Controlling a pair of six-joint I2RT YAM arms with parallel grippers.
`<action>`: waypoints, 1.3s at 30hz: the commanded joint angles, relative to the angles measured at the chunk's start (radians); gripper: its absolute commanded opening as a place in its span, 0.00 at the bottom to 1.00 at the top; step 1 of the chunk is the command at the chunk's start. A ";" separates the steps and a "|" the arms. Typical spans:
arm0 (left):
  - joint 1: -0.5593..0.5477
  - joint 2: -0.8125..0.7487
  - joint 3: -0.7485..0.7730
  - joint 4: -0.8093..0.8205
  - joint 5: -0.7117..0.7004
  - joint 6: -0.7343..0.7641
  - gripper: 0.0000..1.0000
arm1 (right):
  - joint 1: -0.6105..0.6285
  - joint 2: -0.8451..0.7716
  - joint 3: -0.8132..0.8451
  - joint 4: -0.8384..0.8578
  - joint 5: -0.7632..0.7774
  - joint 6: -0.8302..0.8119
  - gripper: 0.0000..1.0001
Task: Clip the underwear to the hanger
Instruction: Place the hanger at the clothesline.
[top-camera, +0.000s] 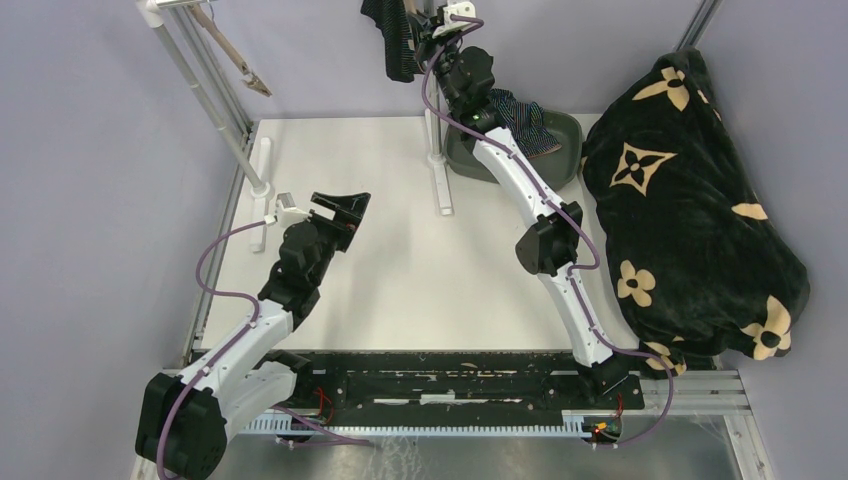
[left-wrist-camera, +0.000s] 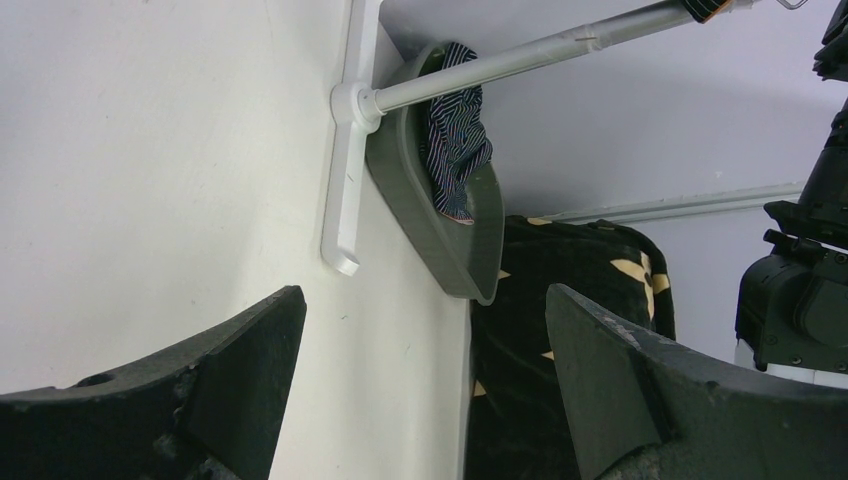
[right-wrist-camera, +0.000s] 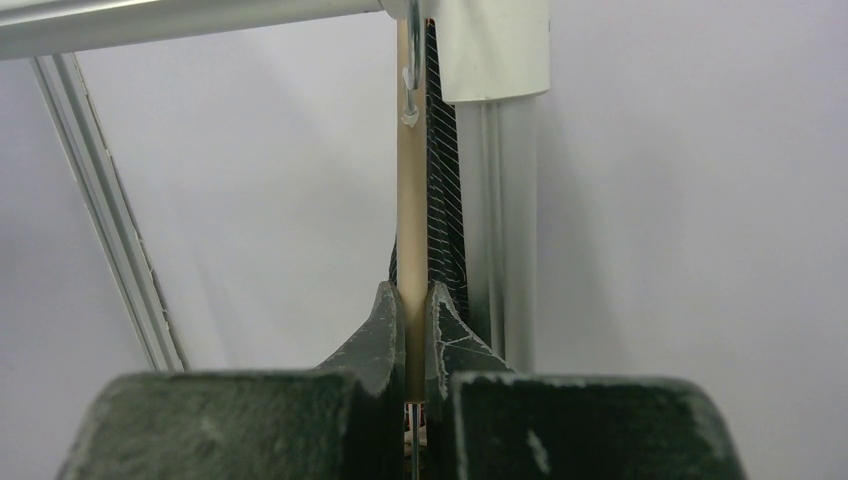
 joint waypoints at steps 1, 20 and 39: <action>0.006 -0.004 -0.001 0.027 -0.020 0.045 0.95 | 0.004 0.003 0.058 0.088 -0.023 0.010 0.01; 0.013 -0.004 -0.005 0.028 -0.021 0.044 0.95 | 0.010 0.015 0.059 0.096 -0.025 0.009 0.01; 0.016 0.007 -0.002 0.032 -0.014 0.045 0.95 | 0.039 -0.092 -0.084 0.174 -0.044 -0.019 0.61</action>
